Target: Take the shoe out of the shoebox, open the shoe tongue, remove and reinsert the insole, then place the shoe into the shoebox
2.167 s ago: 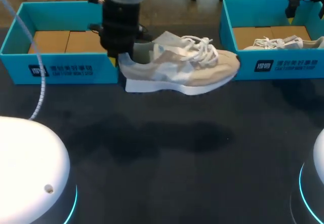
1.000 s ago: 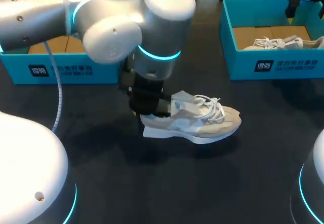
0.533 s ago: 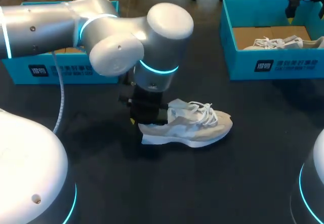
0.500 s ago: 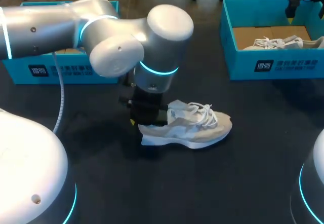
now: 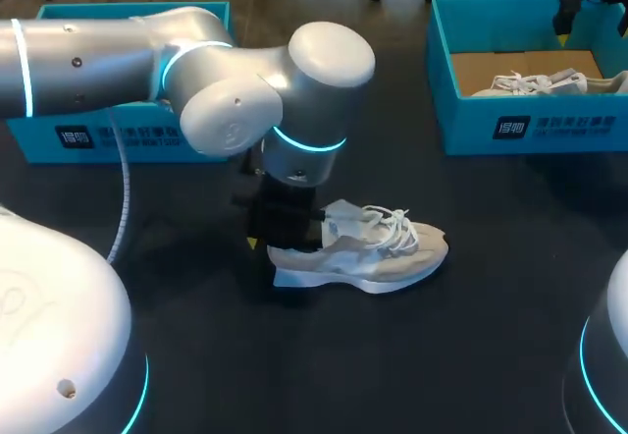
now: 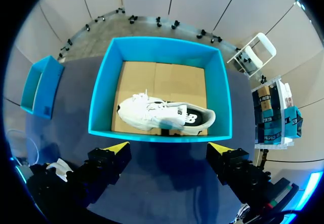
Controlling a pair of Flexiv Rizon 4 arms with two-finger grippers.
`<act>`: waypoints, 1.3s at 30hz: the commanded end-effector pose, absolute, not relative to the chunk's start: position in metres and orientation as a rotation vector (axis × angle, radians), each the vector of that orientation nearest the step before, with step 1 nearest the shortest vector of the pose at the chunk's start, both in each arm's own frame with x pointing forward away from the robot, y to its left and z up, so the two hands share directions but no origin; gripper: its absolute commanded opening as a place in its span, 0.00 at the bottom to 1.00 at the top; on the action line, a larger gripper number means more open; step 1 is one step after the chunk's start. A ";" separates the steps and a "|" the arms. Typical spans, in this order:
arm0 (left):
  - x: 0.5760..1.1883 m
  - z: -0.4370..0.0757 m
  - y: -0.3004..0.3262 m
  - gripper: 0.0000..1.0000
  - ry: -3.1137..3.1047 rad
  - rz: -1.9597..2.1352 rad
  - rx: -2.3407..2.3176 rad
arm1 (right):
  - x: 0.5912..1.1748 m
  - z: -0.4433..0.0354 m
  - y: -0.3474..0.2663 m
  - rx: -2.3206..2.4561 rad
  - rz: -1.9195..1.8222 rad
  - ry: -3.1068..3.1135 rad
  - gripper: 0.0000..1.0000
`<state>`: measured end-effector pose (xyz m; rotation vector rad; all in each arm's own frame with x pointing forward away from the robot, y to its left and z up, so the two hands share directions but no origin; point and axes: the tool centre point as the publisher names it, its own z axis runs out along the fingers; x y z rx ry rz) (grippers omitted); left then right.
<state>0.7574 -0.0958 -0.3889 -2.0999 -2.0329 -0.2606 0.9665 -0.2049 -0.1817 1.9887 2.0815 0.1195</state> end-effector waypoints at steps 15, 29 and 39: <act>0.751 -0.308 -0.088 1.00 -2.173 -0.051 -2.148 | 0.966 -0.182 -0.205 1.988 0.121 2.080 1.00; 0.730 -0.259 -0.079 1.00 -2.401 0.168 -1.950 | 0.966 -0.182 -0.205 1.988 0.121 2.080 1.00; 0.730 -0.259 -0.079 1.00 -2.401 0.168 -1.950 | 0.966 -0.182 -0.205 1.988 0.121 2.080 1.00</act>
